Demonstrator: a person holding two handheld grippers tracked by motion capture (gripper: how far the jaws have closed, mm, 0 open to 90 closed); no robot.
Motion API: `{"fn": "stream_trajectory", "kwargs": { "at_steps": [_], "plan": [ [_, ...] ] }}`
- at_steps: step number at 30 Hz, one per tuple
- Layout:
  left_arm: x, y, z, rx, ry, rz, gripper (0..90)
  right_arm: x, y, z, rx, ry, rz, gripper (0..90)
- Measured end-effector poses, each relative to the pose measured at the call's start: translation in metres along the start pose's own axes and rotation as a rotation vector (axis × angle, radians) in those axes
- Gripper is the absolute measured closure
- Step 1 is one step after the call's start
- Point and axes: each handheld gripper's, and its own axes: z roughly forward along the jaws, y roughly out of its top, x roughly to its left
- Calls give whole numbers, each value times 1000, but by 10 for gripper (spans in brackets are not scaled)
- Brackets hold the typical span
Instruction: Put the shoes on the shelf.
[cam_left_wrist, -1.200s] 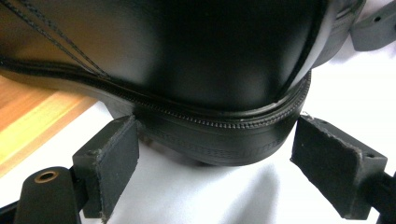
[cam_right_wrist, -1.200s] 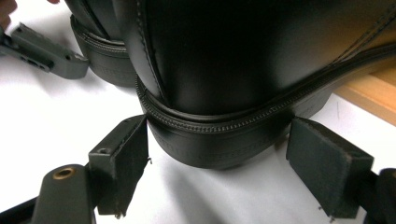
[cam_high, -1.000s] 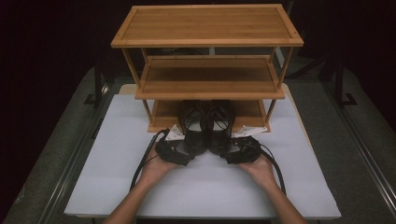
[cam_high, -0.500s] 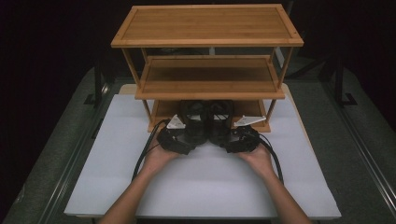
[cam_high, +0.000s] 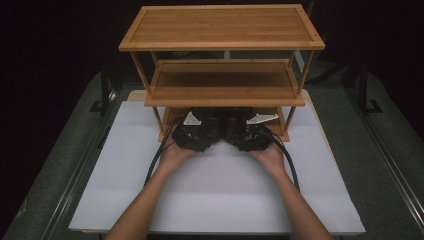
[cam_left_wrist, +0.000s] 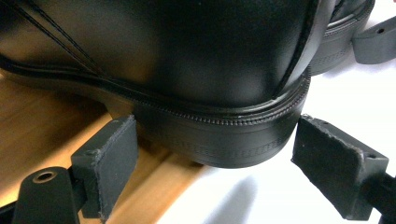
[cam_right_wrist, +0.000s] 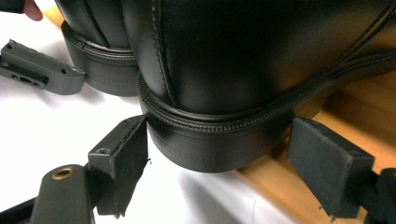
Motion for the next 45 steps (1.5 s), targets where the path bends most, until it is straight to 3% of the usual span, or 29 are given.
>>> {"fn": "stream_trajectory", "kwargs": {
  "at_steps": [4, 11, 15, 16, 17, 22, 26, 29, 32, 34, 38, 45],
  "plan": [
    [4, 3, 7, 10, 5, -19, 141, -4, 4, 6, 5, -20, 3, 204],
    [9, 6, 14, 29, 15, -12, 140, -9, 7, 13, 18, -35, 6, 203],
    [8, 5, 20, 60, 24, -45, 139, -10, 6, 17, 29, -50, 9, 200],
    [9, 5, 22, 67, 28, -14, 138, -9, 5, 19, 29, -56, 8, 197],
    [10, 4, 23, 61, 21, -11, 135, -9, 4, 20, 32, -57, 14, 192],
    [11, 3, 23, 62, 12, -31, 132, -10, 3, 21, 36, -58, 25, 189],
    [12, 4, 15, 55, 11, -35, 134, -11, 4, 17, 34, -60, 29, 189],
    [13, 4, 7, 50, 6, -44, 132, -14, 5, 9, 33, -52, 43, 140],
    [12, 3, 4, 52, -19, -54, 108, -15, 5, 3, 37, -57, 54, 123],
    [13, 1, -1, 49, -20, -39, 105, -16, 6, 2, 50, -59, 51, 91],
    [13, -1, -4, 67, -40, -48, 61, -18, 4, -3, 64, -54, 51, 21],
    [11, -6, -21, 65, -45, -24, 20, -19, -2, -16, 60, -67, 43, 21]
  ]
}}
